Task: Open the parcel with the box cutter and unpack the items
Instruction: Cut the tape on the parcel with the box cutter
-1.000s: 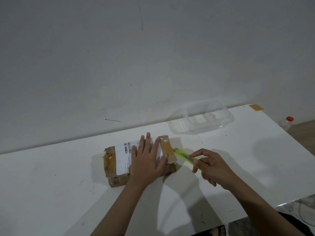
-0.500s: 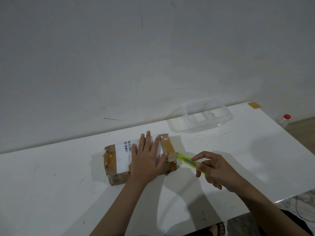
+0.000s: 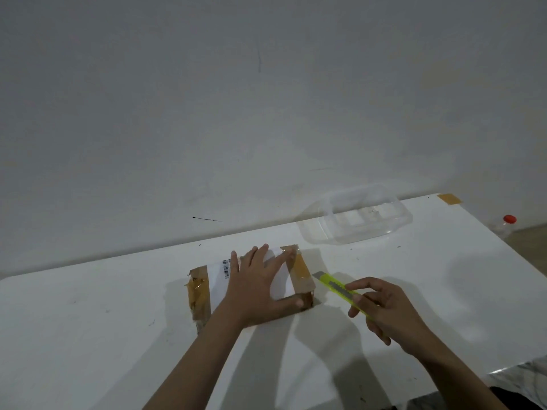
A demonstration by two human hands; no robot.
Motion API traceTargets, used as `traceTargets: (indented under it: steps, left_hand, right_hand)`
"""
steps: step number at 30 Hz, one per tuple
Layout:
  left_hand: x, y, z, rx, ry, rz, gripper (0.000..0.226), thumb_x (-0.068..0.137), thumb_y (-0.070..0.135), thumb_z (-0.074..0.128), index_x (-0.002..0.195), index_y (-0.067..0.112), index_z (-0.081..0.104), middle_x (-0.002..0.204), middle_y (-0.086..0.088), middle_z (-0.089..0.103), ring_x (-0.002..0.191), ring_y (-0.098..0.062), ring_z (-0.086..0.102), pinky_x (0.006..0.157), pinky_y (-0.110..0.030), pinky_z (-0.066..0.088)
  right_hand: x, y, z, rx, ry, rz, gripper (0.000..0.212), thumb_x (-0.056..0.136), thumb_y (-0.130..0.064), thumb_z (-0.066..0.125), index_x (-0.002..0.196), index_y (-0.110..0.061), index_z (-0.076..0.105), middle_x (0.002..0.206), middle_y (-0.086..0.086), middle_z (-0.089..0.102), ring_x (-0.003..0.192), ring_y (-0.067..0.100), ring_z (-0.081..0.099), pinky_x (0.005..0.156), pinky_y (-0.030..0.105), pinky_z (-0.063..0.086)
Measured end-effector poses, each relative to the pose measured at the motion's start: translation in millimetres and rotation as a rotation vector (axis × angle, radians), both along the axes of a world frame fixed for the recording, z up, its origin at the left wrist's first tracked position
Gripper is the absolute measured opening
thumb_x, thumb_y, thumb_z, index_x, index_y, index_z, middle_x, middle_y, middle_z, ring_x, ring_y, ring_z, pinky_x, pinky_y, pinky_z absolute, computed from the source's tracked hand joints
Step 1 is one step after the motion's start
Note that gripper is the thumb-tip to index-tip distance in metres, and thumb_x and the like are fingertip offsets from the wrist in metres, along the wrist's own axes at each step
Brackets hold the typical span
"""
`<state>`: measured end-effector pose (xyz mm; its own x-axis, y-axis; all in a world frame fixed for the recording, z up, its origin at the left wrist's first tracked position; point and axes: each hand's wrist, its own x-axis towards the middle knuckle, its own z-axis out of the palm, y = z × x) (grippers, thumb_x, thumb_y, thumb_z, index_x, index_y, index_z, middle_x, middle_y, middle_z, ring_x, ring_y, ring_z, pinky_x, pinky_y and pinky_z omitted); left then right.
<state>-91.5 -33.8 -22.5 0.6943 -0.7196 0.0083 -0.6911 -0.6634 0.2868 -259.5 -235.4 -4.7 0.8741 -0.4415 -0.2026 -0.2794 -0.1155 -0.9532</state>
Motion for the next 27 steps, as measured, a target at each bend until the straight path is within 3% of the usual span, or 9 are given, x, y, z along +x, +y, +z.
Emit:
traceTargets:
  steps: [3, 6, 13, 19, 23, 27]
  left_hand:
    - [5.2, 3.3, 0.6, -0.001, -0.041, -0.038, 0.088, 0.065, 0.088, 0.035, 0.142, 0.05, 0.019, 0.155, -0.003, 0.022, 0.142, -0.023, 0.015, 0.117, -0.051, 0.005]
    - [8.4, 4.3, -4.8, -0.101, -0.055, -0.013, 0.079, 0.069, 0.086, 0.031, 0.139, 0.049, 0.03, 0.145, -0.001, 0.035, 0.133, -0.023, 0.028, 0.109, -0.043, 0.023]
    - [-1.7, 1.8, -9.7, -0.121, -0.161, 0.149, 0.062, 0.083, 0.068, 0.033, 0.139, 0.043, 0.033, 0.141, -0.004, 0.039, 0.126, -0.023, 0.03, 0.101, -0.041, 0.025]
    - [-8.7, -21.3, 3.6, -0.084, -0.097, 0.41, 0.066, 0.082, 0.069, 0.034, 0.14, 0.038, 0.034, 0.129, -0.005, 0.041, 0.118, -0.024, 0.033, 0.097, -0.041, 0.029]
    - [5.2, -14.3, 11.2, 0.078, -0.048, 0.343, 0.063, 0.086, 0.068, 0.032, 0.142, 0.038, 0.031, 0.127, -0.01, 0.043, 0.115, -0.027, 0.039, 0.094, -0.041, 0.037]
    - [6.4, 4.0, 19.1, 0.162, 0.072, 0.244, 0.069, 0.089, 0.058, 0.042, 0.148, 0.035, 0.014, 0.136, -0.013, 0.031, 0.125, -0.029, 0.028, 0.097, -0.04, 0.039]
  right_hand:
    - [2.7, -0.1, -2.9, 0.011, -0.018, -0.022, 0.013, 0.09, -0.007, 0.059, 0.094, -0.016, 0.068, 0.067, 0.013, 0.071, 0.036, 0.02, 0.036, 0.035, 0.019, 0.033]
    - [5.7, 1.2, -3.2, 0.02, -0.043, -0.039, 0.013, 0.09, -0.007, 0.06, 0.095, -0.016, 0.068, 0.067, 0.013, 0.071, 0.035, 0.021, 0.037, 0.035, 0.019, 0.033]
    - [6.1, 12.1, -6.5, 0.011, -0.075, -0.082, 0.014, 0.091, -0.007, 0.058, 0.096, -0.017, 0.067, 0.068, 0.012, 0.071, 0.033, 0.021, 0.038, 0.035, 0.019, 0.032]
    - [8.4, 31.3, -11.3, 0.008, -0.053, -0.071, 0.015, 0.092, -0.009, 0.058, 0.097, -0.021, 0.066, 0.071, 0.011, 0.072, 0.035, 0.019, 0.042, 0.035, 0.022, 0.034]
    - [19.7, 37.7, -17.1, 0.01, -0.033, -0.077, 0.014, 0.092, -0.013, 0.058, 0.097, -0.023, 0.066, 0.073, 0.009, 0.073, 0.036, 0.018, 0.045, 0.035, 0.022, 0.036]
    - [34.0, 42.0, -20.6, -0.006, -0.03, -0.07, 0.014, 0.092, -0.013, 0.058, 0.098, -0.023, 0.065, 0.072, 0.008, 0.073, 0.035, 0.017, 0.045, 0.035, 0.023, 0.036]
